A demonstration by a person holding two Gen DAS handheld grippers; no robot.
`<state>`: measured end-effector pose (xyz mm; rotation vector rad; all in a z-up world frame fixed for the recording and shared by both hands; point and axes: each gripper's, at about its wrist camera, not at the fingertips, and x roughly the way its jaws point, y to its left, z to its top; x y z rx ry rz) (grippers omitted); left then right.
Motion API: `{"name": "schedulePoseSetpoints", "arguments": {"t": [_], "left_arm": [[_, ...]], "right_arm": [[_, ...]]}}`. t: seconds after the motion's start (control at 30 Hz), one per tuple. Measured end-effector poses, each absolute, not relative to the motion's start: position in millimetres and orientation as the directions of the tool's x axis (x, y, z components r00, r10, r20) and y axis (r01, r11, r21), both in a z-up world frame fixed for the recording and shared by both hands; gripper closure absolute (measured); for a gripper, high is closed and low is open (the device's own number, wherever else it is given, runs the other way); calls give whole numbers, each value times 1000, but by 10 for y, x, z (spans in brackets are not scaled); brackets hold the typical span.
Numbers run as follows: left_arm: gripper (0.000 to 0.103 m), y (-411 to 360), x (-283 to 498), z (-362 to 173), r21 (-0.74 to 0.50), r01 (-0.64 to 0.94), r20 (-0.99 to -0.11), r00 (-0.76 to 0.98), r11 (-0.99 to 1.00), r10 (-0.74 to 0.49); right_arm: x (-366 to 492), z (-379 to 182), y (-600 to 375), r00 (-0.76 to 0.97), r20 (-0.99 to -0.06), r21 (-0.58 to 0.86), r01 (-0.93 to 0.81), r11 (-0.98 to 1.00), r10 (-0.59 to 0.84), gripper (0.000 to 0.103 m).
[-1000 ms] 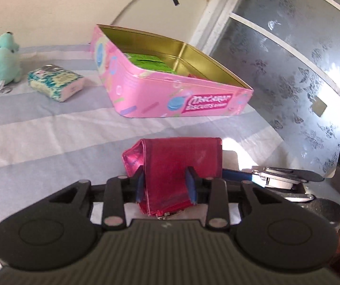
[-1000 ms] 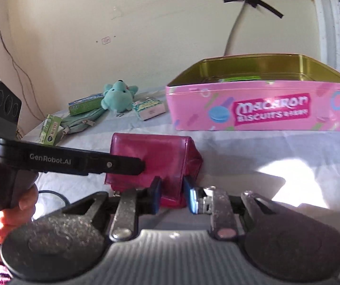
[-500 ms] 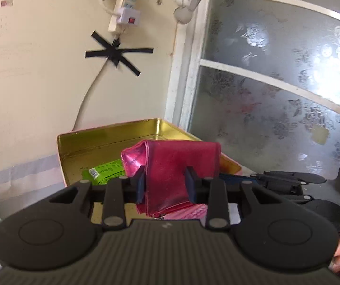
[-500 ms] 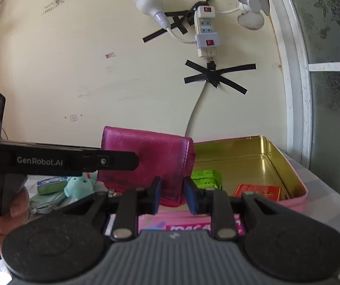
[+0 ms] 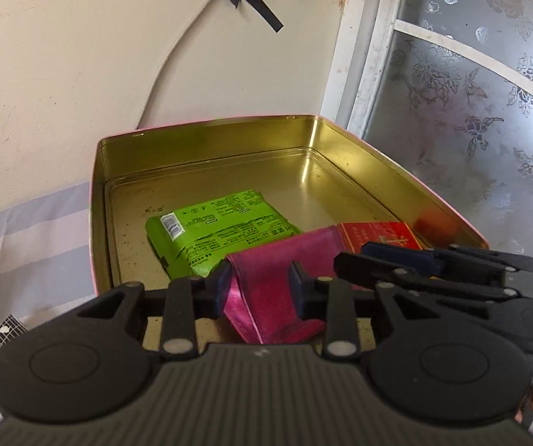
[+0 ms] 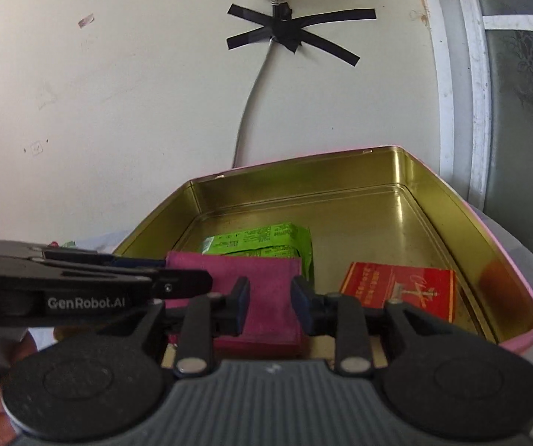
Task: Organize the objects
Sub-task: 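Carry the pink wallet into the pink tin and release it, then grasp the green medicine box with the right gripper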
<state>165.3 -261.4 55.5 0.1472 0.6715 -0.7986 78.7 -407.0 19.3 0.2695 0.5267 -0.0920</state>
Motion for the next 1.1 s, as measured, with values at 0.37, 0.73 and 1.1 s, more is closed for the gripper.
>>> {"name": "schedulePoseSetpoints", "arguments": {"t": [0.37, 0.73, 1.1], "left_arm": [[66, -1515, 970, 764, -52, 653, -445, 662, 755, -603], [65, -98, 979, 66, -57, 353, -612, 727, 934, -313], [65, 1153, 700, 47, -157, 62, -547, 825, 986, -139]], "right_arm": [[-340, 510, -3034, 984, -165, 198, 98, 975, -65, 66], [86, -93, -1793, 798, -507, 128, -304, 944, 326, 66], [894, 109, -1118, 629, -540, 304, -473, 827, 559, 60]]}}
